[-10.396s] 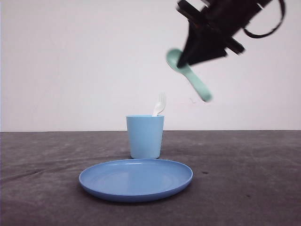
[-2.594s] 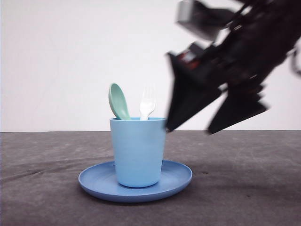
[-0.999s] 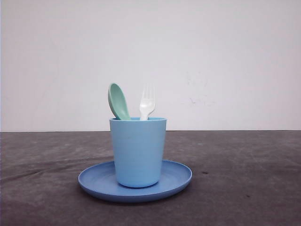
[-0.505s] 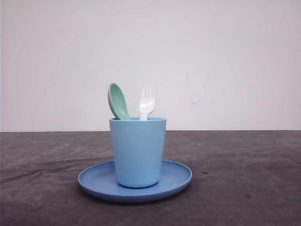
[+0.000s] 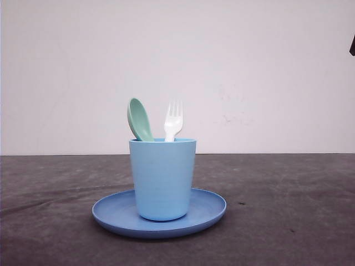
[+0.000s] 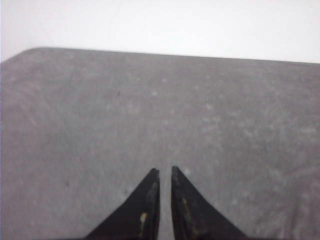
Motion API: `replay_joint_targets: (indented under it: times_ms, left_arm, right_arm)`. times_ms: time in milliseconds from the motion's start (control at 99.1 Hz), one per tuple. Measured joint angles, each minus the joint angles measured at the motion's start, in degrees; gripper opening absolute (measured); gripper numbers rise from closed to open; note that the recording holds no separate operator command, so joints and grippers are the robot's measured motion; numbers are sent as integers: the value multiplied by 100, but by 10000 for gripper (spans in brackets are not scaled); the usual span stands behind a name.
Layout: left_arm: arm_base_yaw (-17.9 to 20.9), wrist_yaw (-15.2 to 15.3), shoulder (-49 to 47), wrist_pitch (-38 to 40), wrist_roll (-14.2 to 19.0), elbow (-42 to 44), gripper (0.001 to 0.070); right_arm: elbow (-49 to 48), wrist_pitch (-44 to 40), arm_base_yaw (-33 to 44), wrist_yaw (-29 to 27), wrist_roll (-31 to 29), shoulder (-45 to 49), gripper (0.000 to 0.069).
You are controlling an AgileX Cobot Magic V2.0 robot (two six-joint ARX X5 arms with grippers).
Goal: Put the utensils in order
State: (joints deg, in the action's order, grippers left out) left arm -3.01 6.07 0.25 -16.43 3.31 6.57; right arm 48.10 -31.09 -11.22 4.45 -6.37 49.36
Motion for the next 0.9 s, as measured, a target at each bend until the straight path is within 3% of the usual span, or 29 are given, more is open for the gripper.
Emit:
replay_joint_targets:
  times_ms: [293, 454, 898]
  left_arm:
    - [0, -39, -4, 612, 83, -472, 14]
    - [0, -258, -4, 599, 101, -474, 14]
    - [-2, -264, -4, 599, 101, -474, 14]
  right_arm:
    - [2, 354, 0, 0, -4, 0, 15]
    - [0, 518, 0, 0, -4, 0, 15]
    - [0, 520, 0, 0, -4, 0, 15]
